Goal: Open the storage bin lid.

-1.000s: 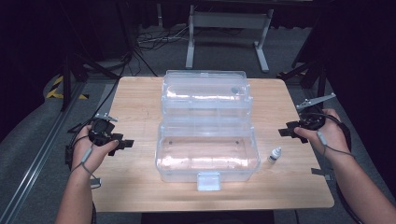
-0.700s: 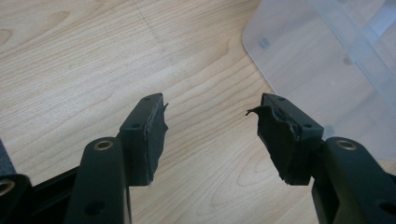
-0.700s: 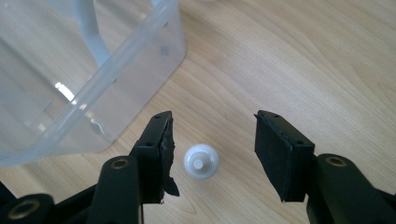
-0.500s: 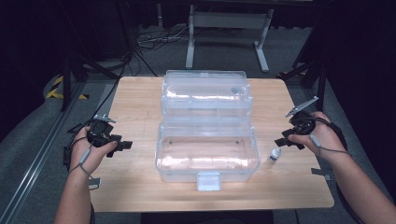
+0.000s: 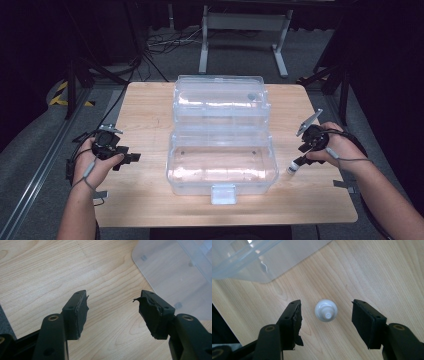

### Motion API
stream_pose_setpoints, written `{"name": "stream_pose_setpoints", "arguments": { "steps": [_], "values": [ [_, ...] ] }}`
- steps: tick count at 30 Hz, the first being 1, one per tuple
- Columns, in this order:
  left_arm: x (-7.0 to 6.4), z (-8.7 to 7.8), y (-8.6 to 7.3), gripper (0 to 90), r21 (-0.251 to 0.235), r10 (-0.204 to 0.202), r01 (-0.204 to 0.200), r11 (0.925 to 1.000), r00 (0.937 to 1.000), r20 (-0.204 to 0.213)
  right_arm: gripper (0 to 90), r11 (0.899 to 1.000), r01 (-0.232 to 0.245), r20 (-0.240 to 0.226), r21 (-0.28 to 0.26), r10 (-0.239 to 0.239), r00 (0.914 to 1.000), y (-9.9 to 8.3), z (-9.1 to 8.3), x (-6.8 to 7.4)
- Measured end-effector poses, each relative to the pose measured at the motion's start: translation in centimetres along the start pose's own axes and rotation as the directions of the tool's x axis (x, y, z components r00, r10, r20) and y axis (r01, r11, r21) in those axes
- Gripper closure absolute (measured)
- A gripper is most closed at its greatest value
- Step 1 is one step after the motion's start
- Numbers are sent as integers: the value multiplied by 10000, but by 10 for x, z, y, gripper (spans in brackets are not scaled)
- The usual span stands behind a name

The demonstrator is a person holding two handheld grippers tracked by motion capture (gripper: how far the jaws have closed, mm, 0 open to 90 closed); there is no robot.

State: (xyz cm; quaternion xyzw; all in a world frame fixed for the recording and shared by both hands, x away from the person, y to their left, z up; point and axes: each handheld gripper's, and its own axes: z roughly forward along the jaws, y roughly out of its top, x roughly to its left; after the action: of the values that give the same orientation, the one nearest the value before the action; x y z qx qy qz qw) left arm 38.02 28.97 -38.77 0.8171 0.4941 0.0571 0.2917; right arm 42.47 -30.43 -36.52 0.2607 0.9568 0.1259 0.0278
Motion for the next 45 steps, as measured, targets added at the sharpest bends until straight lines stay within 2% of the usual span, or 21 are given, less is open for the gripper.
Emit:
{"name": "stream_pose_setpoints", "arguments": {
  "steps": [4, 10, 11, 19, 24, 29, 35, 40, 45],
  "values": [
    [1, -1, -1, 403, -7, -10, 10, 10000, 10000, -16, 419, 9996, 185, -112, 201, -183, 9998, 1, 5, 0],
    [1, 0, -1, 402, -7, -29, 29, 10000, 10000, -10, 468, 9963, 645, -243, 561, -632, 9977, 2, 10, 1],
    [1, 0, -1, 402, -3, -22, 22, 10000, 10000, -1, 490, 9933, 865, -257, 772, -847, 9961, 3, 11, 1],
    [1, 0, -1, 403, 22, -30, 30, 10000, 10000, 18, 502, 9880, 1133, -327, 1048, -1105, 9933, 3, 20, 0],
    [1, 1, -1, 403, 44, -29, 29, 10000, 10000, 20, 563, 9804, 1452, -281, 1331, -1427, 9894, 3, 25, 0],
    [1, 2, -1, 403, 69, -25, 24, 10000, 10000, 39, 576, 9785, 1541, -281, 1370, -1516, 9880, 5, 27, 2],
    [1, 3, -1, 403, 105, -4, 4, 9999, 10000, 42, 640, 9703, 1776, -128, 1643, -1779, 9840, 9, 30, 3],
    [1, 3, -2, 402, 48, -82, 82, 10000, 10000, 24, 629, 9710, 1744, -168, 1637, -1740, 9846, 9, 30, 2],
    [2, 3, -2, 402, 39, -64, 64, 10000, 10000, 16, 700, 9667, 1857, -2, 1760, -1886, 9821, 9, 30, 2]
  ]
}}
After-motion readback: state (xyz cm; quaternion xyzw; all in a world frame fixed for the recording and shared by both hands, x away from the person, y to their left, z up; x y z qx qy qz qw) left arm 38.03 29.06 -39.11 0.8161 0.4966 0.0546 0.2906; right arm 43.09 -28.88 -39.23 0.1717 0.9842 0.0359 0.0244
